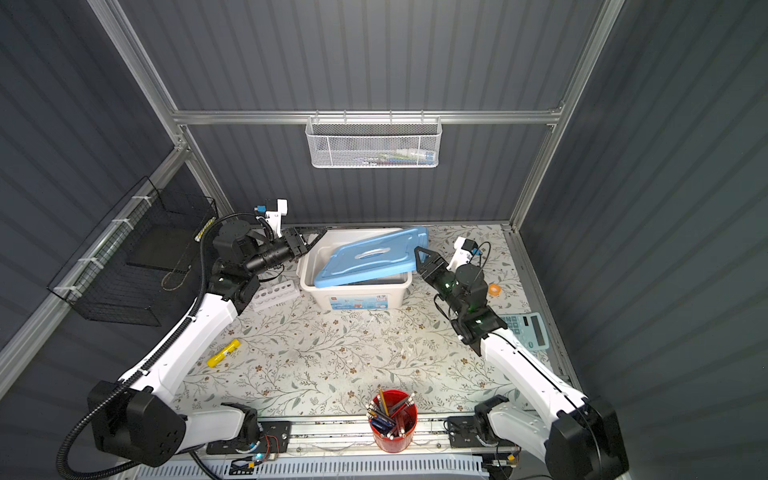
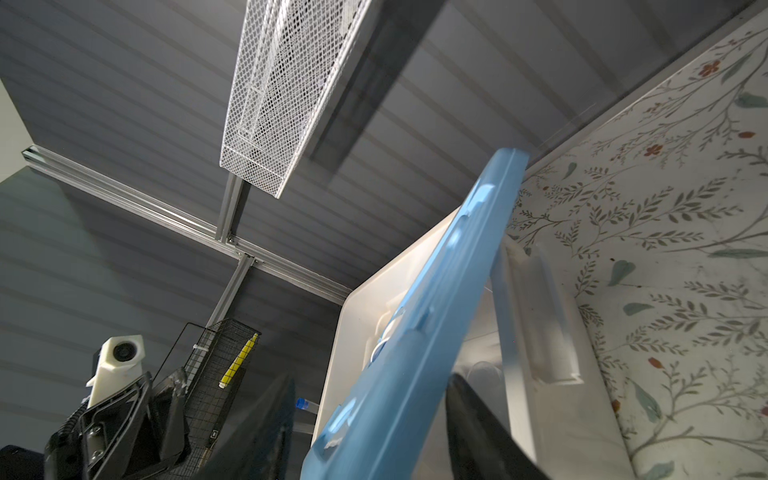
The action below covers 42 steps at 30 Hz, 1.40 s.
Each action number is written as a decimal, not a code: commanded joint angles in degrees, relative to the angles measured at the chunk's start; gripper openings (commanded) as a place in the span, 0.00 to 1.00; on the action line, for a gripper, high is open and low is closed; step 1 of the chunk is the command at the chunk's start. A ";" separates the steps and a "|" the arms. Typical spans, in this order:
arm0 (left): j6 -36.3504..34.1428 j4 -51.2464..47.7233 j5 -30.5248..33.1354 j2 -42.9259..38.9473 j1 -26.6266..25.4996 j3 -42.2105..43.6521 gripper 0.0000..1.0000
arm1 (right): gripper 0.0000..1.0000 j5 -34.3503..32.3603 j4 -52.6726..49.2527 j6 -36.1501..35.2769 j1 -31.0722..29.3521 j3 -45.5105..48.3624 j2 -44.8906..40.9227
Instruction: Organize the chemistry lab equipment
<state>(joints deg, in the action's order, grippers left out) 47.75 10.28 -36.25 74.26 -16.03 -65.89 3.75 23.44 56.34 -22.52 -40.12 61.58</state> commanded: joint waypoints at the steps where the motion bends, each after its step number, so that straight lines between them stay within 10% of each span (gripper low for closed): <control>1: -2.25 -0.16 -0.95 -0.23 0.39 -0.30 0.29 | 0.60 -0.31 -3.40 -0.71 0.55 2.49 0.09; 26: -12.58 -12.03 3.02 2.03 -1.81 0.20 0.30 | 0.59 2.85 -7.74 -4.14 2.82 -0.52 8.83; 42: -17.89 -26.26 9.18 3.14 3.43 -3.15 0.62 | 0.44 7.30 -21.41 -11.78 2.75 -17.18 20.82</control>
<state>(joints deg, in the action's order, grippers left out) 31.79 -12.91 -27.35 76.31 -13.56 -67.42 9.96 5.30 46.39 -19.81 -55.55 81.10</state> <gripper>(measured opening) 0.620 0.449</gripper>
